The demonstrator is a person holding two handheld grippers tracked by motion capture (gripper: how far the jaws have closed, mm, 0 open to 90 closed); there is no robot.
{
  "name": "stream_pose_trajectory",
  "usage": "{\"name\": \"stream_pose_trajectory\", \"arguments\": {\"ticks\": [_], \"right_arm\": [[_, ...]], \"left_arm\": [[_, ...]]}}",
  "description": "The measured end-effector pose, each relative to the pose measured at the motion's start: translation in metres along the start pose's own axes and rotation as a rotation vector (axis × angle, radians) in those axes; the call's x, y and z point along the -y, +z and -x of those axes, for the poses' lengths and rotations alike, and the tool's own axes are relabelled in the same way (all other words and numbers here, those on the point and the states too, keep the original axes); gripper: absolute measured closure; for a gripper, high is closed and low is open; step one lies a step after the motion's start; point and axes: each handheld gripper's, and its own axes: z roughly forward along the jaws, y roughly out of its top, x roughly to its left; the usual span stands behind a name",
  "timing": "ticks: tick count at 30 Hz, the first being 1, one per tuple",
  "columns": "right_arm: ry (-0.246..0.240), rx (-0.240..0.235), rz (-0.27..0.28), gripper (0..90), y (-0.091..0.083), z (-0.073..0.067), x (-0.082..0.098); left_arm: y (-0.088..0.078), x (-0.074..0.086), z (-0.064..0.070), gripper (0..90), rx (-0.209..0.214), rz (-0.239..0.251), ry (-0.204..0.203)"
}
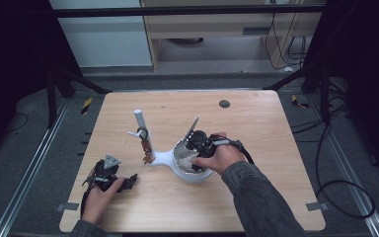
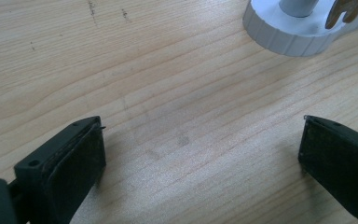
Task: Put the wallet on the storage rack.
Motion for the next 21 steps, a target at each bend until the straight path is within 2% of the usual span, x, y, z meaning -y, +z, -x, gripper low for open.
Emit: {"name": "stream_pose_trajectory", "arguments": {"ticks": [16, 21], "right_arm": [[-0.002, -0.014, 0.015, 28.1, -0.0041, -0.0014, 0.0015], [0.013, -0.019, 0.032, 27.8, -0.008, -0.0006, 0.0046]], "left_arm": [[0.0, 0.0, 0.0, 0.0, 0.0, 0.0, 0.0], [0.0001, 0.0, 0.0, 0.0, 0.0, 0.001, 0.0]]}}
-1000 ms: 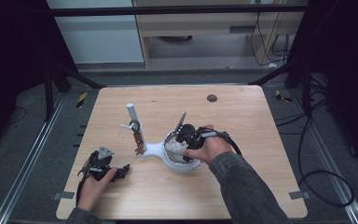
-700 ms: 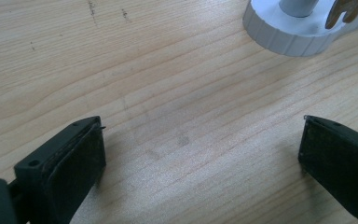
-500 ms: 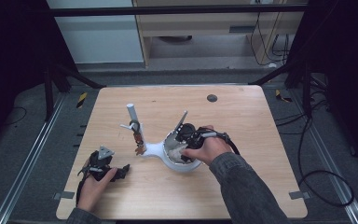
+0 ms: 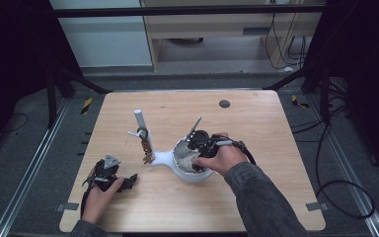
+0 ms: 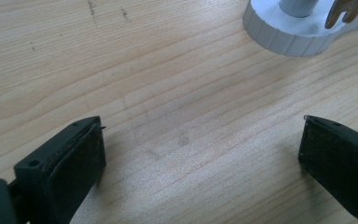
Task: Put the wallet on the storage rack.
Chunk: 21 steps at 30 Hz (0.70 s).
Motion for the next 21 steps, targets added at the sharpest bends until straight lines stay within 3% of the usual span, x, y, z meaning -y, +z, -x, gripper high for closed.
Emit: {"name": "stream_pose_trajectory", "arguments": {"ticks": [21], "right_arm": [[0.044, -0.007, 0.091, 21.9, -0.02, 0.004, 0.015]], "left_arm": [[0.0, 0.0, 0.0, 0.0, 0.0, -0.001, -0.002]]}}
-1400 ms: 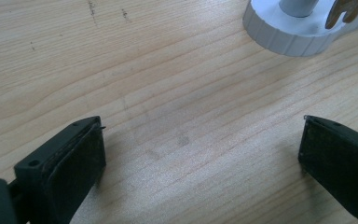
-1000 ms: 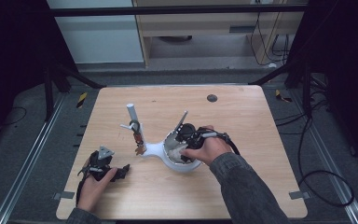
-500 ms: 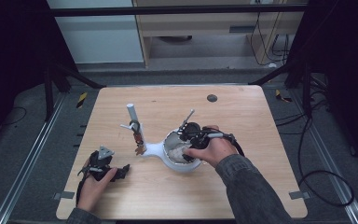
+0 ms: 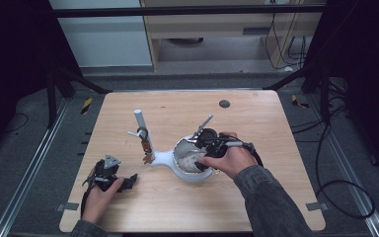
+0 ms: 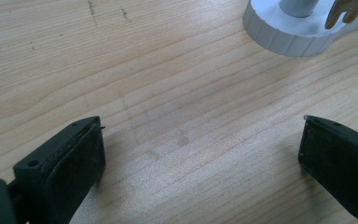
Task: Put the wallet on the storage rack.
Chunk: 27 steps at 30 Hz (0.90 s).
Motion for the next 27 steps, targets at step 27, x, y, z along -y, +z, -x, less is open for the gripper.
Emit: {"name": "stream_pose_trajectory", "arguments": {"ticks": [27], "right_arm": [[0.036, 0.027, 0.106, 7.6, -0.018, 0.01, 0.027]], "left_arm": [[0.0, 0.0, 0.0, 0.0, 0.0, -0.002, -0.002]]}}
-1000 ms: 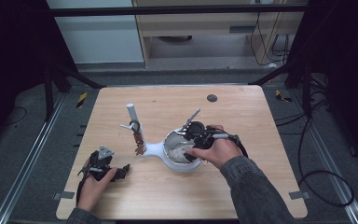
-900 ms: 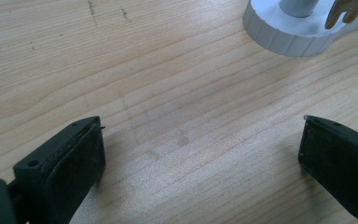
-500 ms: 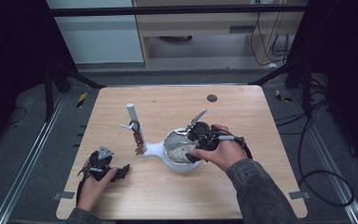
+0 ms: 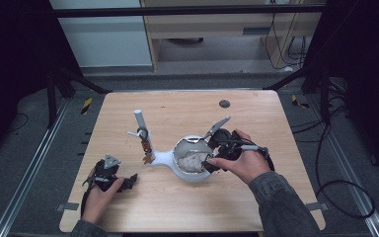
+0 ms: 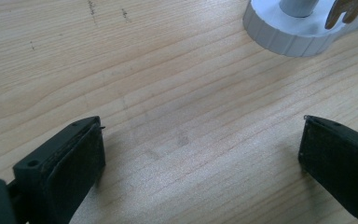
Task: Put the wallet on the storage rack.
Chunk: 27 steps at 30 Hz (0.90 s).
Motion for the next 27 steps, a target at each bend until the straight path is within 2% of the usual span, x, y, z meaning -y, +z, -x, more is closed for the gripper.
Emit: {"name": "stream_pose_trajectory", "arguments": {"ticks": [2, 10, 17, 22, 27], "right_arm": [[0.003, 0.004, -0.003, 7.3, 0.0, 0.001, 0.001], [0.051, 0.016, 0.057, 5.0, -0.007, 0.014, 0.016], [0.063, 0.027, 0.075, 5.1, -0.008, 0.022, 0.026], [0.1, 0.046, 0.089, 6.2, -0.006, 0.033, 0.037], [0.117, 0.072, 0.103, 7.0, -0.005, 0.041, 0.042]], "left_arm": [[0.0, 0.0, 0.0, 0.0, 0.0, 0.0, 0.0], [0.0, 0.0, 0.0, 0.0, -0.001, 0.0, -0.001], [0.0, 0.0, 0.0, 0.0, -0.001, 0.0, -0.001], [0.0, 0.0, 0.0, 0.0, -0.001, 0.0, -0.001], [0.0, 0.0, 0.0, 0.0, 0.0, 0.0, -0.001]]}}
